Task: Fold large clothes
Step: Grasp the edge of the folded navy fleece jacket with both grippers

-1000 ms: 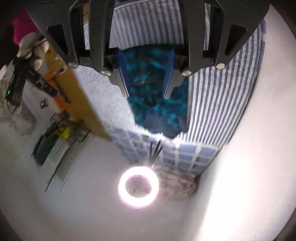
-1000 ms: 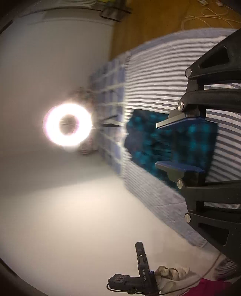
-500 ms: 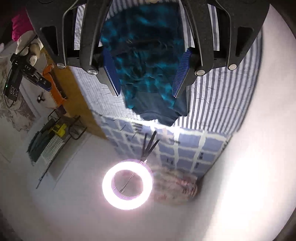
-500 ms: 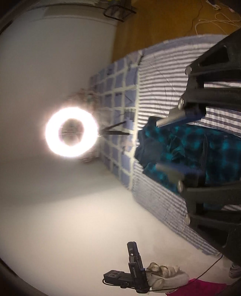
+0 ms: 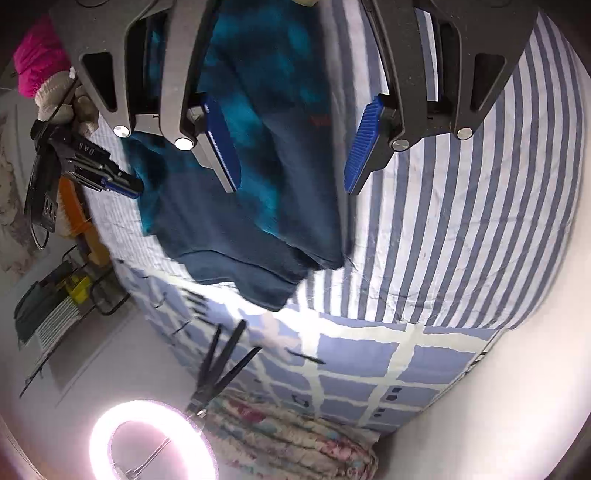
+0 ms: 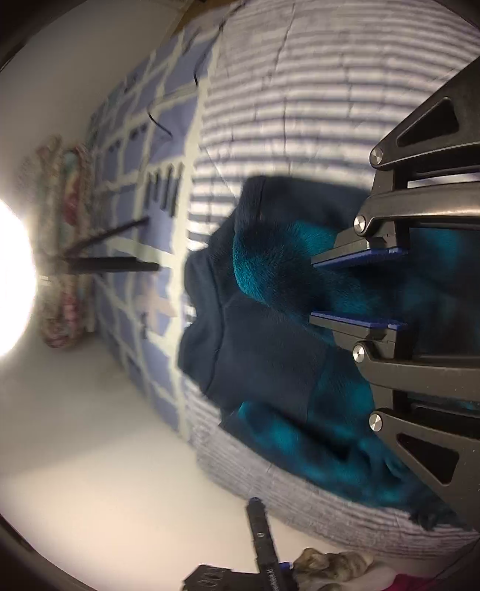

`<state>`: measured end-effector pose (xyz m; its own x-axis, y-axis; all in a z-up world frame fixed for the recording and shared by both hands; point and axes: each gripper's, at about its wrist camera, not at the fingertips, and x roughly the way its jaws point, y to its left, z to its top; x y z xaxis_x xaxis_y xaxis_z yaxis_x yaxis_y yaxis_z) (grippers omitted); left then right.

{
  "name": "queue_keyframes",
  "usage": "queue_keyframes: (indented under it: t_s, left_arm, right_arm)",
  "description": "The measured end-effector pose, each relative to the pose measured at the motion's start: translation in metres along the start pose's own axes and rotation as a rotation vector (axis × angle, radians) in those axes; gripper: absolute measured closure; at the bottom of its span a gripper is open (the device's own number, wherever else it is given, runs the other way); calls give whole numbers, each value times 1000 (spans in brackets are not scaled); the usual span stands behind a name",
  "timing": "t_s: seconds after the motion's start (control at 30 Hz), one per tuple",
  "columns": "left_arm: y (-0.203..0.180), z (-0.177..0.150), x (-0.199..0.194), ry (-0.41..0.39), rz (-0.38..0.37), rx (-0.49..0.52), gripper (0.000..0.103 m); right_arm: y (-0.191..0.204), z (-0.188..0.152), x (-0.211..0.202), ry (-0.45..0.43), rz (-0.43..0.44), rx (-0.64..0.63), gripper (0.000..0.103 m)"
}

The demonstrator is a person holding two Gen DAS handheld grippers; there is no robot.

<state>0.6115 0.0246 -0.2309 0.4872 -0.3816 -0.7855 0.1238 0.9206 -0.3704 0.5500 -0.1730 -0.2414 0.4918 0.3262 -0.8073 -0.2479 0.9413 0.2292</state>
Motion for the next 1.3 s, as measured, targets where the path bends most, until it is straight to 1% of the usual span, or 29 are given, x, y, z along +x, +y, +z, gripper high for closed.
queue_keyframes:
  t_s: [0.1,0.13,0.17,0.2,0.23,0.27,0.3,0.33,0.37,0.4,0.43,0.47,0.57,0.63,0.7,0.73,0.77,0.8,0.83,0.87,0.9,0.97,1.0,1.17,1.3]
  left_arm:
    - [9,12,31,36,1,-9,43]
    - [12,15,37,42,4,-14,43]
    - [15,18,43,49,11,-19,43]
    - [17,21,50,55,10,-24,43]
    - [21,24,57,63,8,-29,43]
    - [22,26,61,66,6,-29,43]
    - [24,28,66,74,7,-25,43]
    - [24,30,71,81,15,-17,43]
    - [23,31,76,88,21,-5,43]
    - [23,31,79,91,22,1,43]
    - [21,32,83,96,21,13,43]
    - [20,32,86,98,25,23,43]
    - [14,36,92,93,44,49,43]
    - [11,38,96,87,52,54,43]
    - [5,37,99,71,78,73,45]
    - [3,36,100,64,91,83,51]
    - [-1,34,101,57,98,98,59]
    - [-5,33,102,53,96,110,66]
    - [-8,33,103,52,94,120,77]
    - [-10,33,104,50,95,127,87]
    - [-14,33,103,48,97,137,89]
    - [-21,32,100,36,124,161,92]
    - [-23,32,97,26,124,164,93]
    - [-25,33,71,-28,95,143,94]
    - [-37,31,34,-85,60,166,94]
  right_arm:
    - [5,-4,37,83,11,-25,78]
    - [7,-6,37,73,4,-49,78]
    - [10,-5,34,80,14,-82,75]
    - [9,-4,31,86,29,-95,75]
    - [4,-1,22,83,73,-94,75]
    - [-3,0,13,68,120,-85,74]
    - [-12,3,1,34,163,-74,69]
    - [-26,6,-11,-13,183,-52,66]
    - [-37,8,-15,-39,190,-28,57]
    - [-56,12,-16,-63,179,26,54]
    - [-70,14,-13,-66,158,72,53]
    - [-87,14,-5,-53,132,136,52]
    - [-111,16,21,-12,119,233,52]
    - [-112,16,36,-3,139,251,52]
    - [-105,19,46,-3,140,228,51]
    - [-98,21,49,-7,130,202,51]
    - [-91,22,49,-5,109,186,53]
    - [-88,27,52,-3,95,169,67]
    - [-83,30,56,9,95,155,79]
    - [-80,34,61,21,99,151,88]
    - [-77,37,61,18,84,143,91]
    - [-68,37,54,10,53,102,93]
    - [-63,37,50,3,36,79,94]
    - [-51,42,16,-81,26,52,95]
    - [-37,42,-15,-121,13,10,95]
